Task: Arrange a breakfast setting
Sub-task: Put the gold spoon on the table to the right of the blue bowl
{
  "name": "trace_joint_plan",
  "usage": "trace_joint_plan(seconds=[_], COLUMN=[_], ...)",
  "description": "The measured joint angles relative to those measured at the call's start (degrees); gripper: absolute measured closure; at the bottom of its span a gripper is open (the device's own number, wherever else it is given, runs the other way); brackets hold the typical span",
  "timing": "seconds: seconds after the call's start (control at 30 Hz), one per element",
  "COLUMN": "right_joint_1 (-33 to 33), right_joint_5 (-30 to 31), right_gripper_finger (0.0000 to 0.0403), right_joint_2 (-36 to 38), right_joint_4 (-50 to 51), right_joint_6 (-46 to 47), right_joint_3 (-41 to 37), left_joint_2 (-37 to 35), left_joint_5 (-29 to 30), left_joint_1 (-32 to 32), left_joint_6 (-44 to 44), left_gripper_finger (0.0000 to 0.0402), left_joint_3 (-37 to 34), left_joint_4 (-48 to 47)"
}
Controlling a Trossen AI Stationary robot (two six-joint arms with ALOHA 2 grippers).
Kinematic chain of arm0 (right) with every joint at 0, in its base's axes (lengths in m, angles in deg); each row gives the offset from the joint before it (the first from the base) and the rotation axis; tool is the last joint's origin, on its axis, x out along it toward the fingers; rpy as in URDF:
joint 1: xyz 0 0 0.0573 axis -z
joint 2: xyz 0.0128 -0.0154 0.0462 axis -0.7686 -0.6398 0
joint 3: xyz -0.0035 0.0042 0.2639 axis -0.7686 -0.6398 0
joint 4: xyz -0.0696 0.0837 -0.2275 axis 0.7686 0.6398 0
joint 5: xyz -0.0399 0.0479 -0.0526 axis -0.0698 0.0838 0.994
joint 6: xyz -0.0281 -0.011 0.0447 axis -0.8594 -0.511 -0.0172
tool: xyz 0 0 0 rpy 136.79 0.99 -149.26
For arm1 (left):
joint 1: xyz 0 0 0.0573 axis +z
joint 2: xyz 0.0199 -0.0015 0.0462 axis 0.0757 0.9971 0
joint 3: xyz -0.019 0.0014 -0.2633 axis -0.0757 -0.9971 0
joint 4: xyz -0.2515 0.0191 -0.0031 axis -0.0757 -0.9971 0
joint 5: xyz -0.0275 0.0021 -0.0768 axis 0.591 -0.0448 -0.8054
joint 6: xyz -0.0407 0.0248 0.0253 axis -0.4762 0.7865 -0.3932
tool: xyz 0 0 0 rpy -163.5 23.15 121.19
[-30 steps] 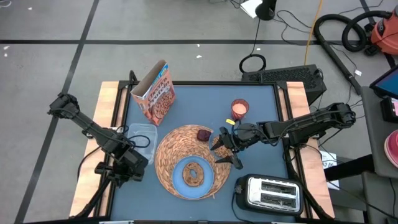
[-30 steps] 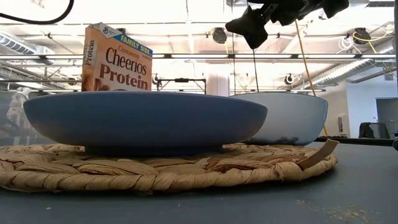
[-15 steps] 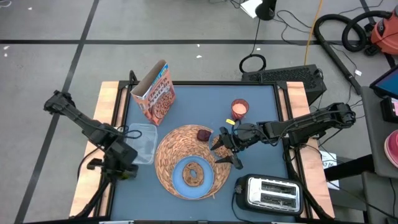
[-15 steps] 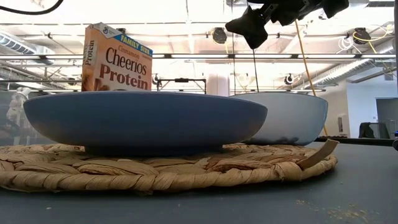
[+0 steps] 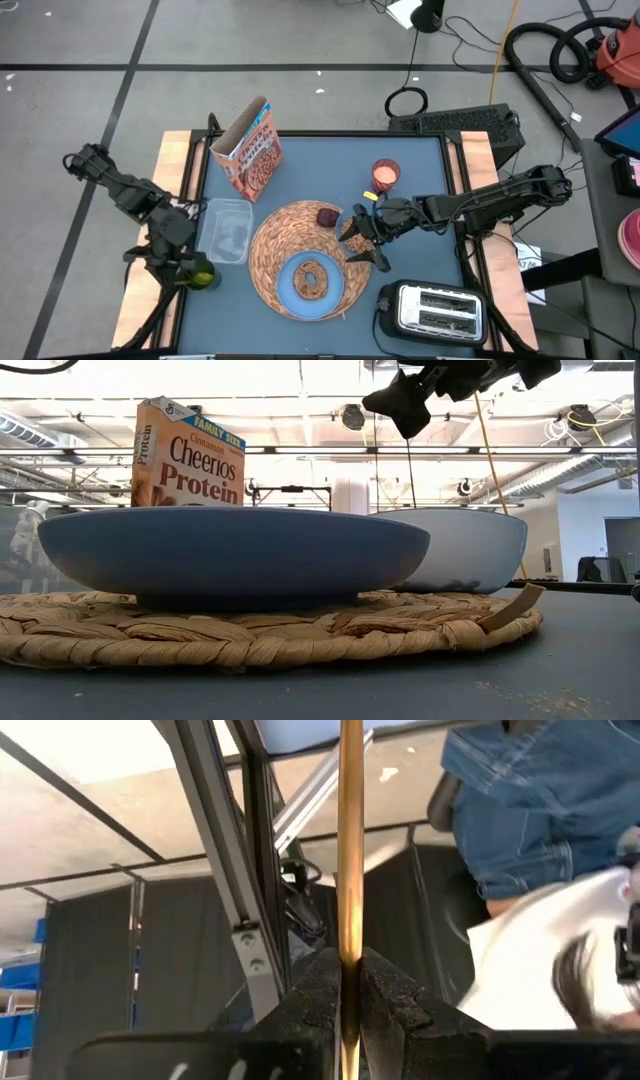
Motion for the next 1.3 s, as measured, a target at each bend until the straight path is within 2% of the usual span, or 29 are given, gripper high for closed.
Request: trace_joint_plan(seconds=[0.67,0.83,1.07,1.17,1.3], right_joint_1=[0.0,0.0,0.0,0.0,0.0], right_joint_5=[0.0,0.0,0.0,0.0,0.0], right_gripper_finger=[0.0133,0.0133,0.0133,0.0133,0.0133], right_joint_2=[0.0,0.0,0.0,0.0,0.0], right_joint_4=[0.0,0.0,0.0,0.0,0.0], right_joint_6=[0.0,0.0,0.0,0.0,0.0], right_joint_3=[0.0,0.0,0.0,0.0,0.0], left_joint_2=[-9.5,-11.2,-12.3,-11.6,-9.3], left_joint_5=[0.0,0.7,11.6,19.1,31.5], left_joint_1=[0.0,0.0,0.0,0.0,0.0], left_joint_6=[-2.5,-3.6,-6.1,-2.5,7.0], left_gripper_finger=[0.0379,0.0380,0.0380,0.0380,0.0380], left_joint_3=[0.0,0.0,0.0,0.0,0.0], left_joint_4=[0.7,5.2,12.2,12.2,12.3])
